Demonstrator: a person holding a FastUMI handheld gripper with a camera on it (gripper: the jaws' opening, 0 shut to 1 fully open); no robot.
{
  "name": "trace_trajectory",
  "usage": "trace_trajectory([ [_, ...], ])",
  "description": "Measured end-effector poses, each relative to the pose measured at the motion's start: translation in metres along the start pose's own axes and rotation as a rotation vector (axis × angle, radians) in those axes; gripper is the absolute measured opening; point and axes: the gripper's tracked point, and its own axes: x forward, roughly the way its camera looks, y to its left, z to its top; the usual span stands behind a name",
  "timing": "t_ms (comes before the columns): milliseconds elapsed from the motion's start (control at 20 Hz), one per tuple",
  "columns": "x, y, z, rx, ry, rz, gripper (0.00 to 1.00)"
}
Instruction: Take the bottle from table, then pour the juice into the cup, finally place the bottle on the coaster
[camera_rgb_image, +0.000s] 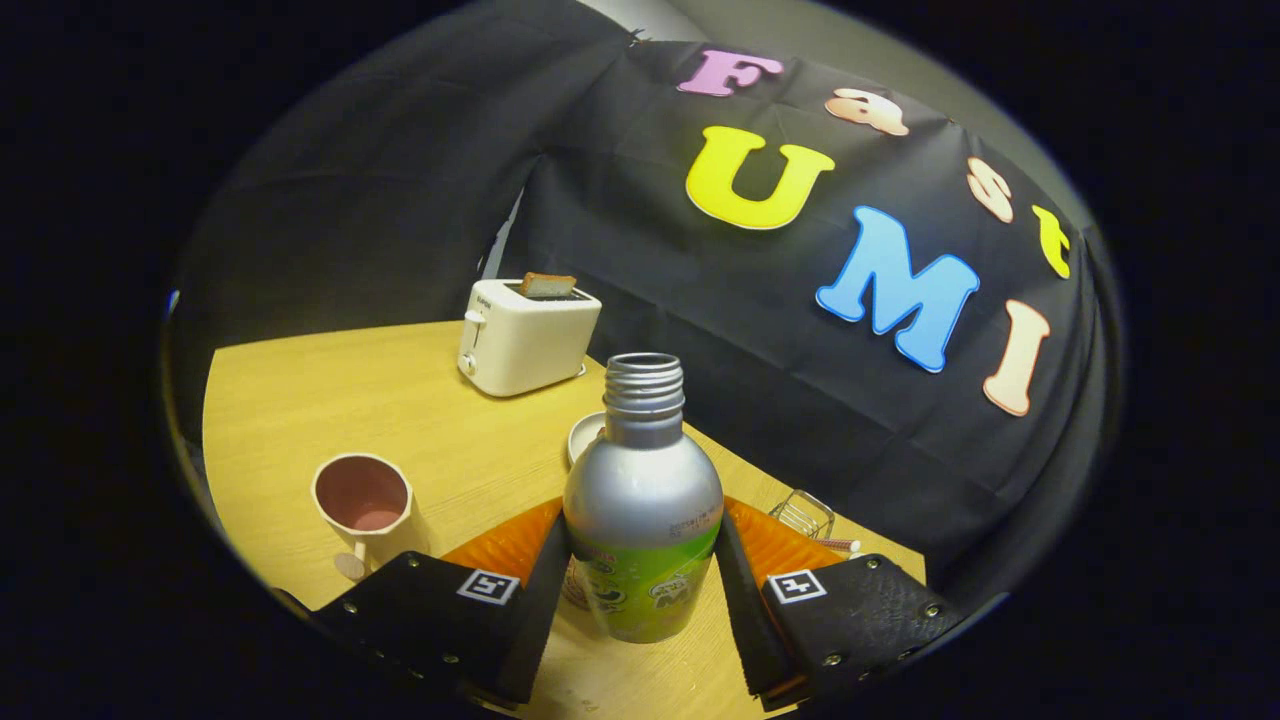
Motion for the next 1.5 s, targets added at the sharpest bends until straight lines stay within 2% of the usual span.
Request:
trace_trajectory([
  [250,0.004,-0.016,-0.009,0.259,-0.009,0.018,0.76],
  [450,0.001,-0.028,-0.007,0.386,-0.028,0.034,0.76],
  [750,0.011,-0.035,0.006,0.424,-0.105,0.068,0.75],
  [1050,0.038,-0.038,-0.008,0.444,-0.086,0.043,0.76],
  [1500,0.076,-0.013,-0.032,0.465,-0.070,0.071,0.75],
])
